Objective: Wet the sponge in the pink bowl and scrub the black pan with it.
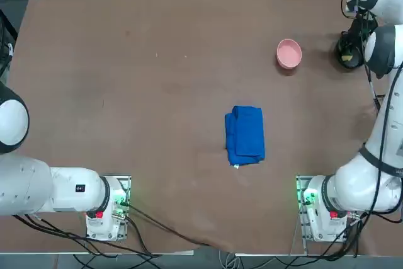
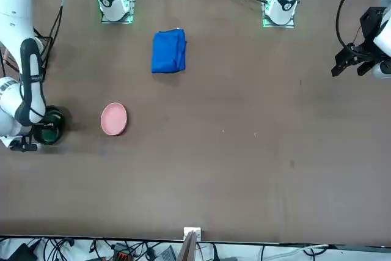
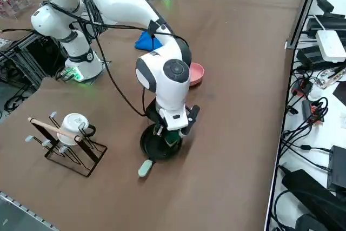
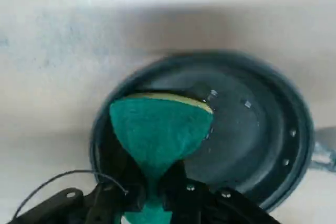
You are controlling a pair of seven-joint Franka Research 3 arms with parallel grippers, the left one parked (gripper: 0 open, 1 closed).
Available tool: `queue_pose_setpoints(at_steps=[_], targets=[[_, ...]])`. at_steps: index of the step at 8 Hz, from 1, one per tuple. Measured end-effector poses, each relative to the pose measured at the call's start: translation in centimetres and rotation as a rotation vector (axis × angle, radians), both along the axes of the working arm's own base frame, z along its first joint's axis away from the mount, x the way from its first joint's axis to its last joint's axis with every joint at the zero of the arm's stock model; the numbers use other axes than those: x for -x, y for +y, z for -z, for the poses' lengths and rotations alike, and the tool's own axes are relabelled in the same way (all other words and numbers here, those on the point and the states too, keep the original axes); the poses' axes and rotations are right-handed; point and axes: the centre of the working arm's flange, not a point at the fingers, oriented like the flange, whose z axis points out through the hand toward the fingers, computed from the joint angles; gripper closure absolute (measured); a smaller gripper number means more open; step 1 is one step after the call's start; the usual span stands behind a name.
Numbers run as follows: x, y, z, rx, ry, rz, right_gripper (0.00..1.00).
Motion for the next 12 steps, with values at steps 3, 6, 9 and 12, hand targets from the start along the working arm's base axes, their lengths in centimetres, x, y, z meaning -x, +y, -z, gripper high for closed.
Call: queue_pose_setpoints(at_steps=[3,6,9,12], targets=[[1.3,-0.9,-0.9,-0.028,0.055,0.027,0.83],[2.8,-4.7,-1.1,-0.007,0.042,0.036,0.83],[3.1,-6.6,-0.7,0.032,-0.008,0.036,0.83],[2.1,-6.3,-0.1,0.061,-0.059,0.014,0.83]])
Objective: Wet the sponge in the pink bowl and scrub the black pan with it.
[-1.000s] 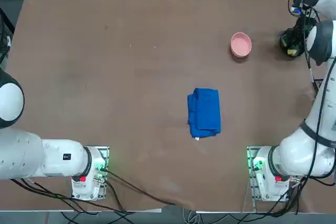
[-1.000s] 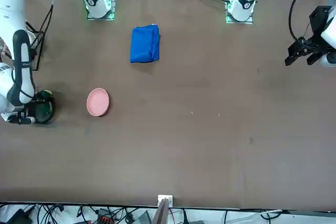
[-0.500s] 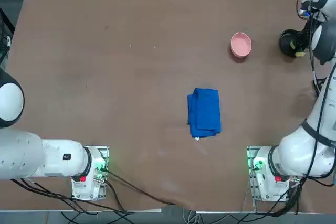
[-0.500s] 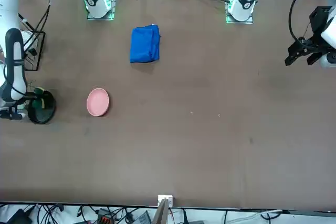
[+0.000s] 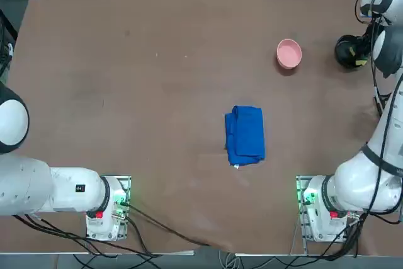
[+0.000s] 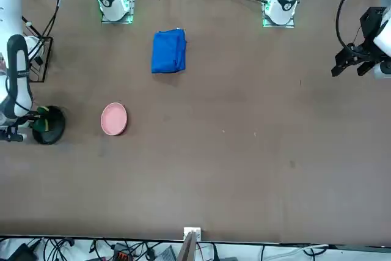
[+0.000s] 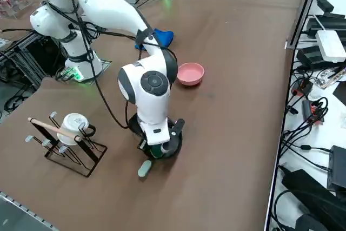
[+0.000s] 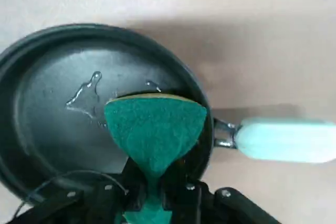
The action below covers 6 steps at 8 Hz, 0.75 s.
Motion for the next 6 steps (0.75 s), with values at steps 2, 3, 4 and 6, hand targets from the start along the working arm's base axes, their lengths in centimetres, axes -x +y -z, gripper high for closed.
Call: queue_pose_setpoints(at_steps=[2,3,4,6], targets=[[-0.9,1.8,0.2,-0.002,-0.003,-0.026,0.83],[-1.3,3.1,0.3,-0.005,0.004,-0.039,0.83],[-1.6,4.3,0.4,-0.013,0.02,-0.049,0.83],[-1.6,5.3,0.6,-0.025,0.047,-0.054,0.83]])
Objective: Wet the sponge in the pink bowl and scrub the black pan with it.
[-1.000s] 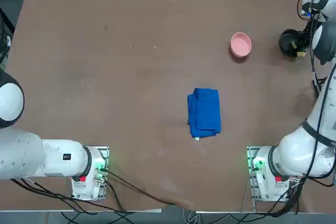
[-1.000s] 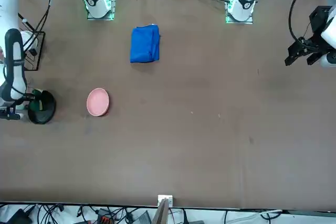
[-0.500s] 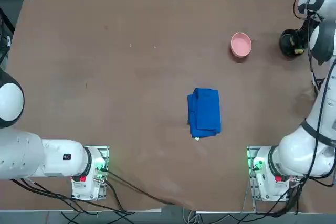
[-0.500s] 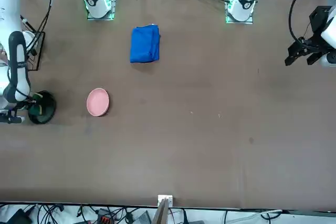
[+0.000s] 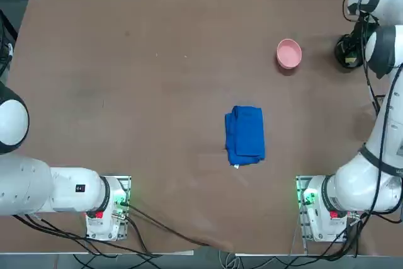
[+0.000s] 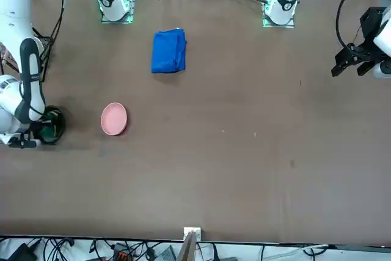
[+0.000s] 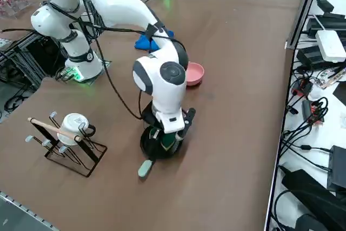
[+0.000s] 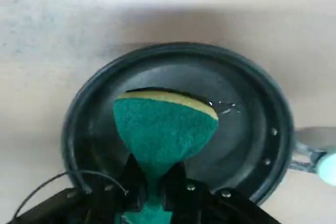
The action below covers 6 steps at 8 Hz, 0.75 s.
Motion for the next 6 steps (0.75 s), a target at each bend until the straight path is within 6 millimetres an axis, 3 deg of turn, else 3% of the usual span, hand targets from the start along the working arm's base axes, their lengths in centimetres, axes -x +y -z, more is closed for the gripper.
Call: queue_pose_setpoints(at_steps=[6], targets=[[1.7,-2.4,-0.9,-0.016,0.056,0.031,0.83]])
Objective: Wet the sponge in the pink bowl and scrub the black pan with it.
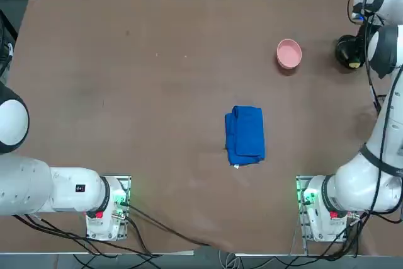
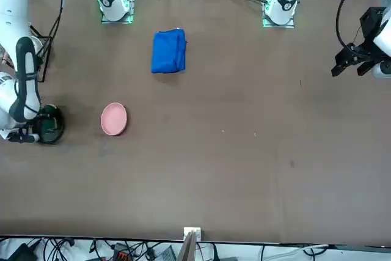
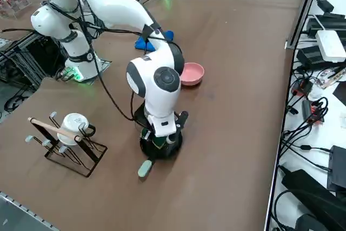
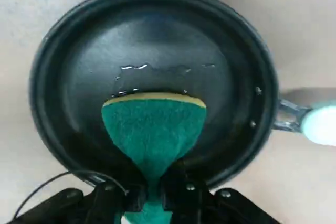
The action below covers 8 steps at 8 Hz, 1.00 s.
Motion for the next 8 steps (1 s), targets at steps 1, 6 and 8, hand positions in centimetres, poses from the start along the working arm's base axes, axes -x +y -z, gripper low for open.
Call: queue_pose_setpoints(at_steps=[1,6,8], targets=[[-0.3,-0.3,-1.1,0.007,-0.019,0.001,0.83],[-2.2,4.4,-11.5,-0.02,-0.134,-0.05,0.83],[-2.0,8.0,-14.2,-0.038,-0.16,-0.06,0.83]])
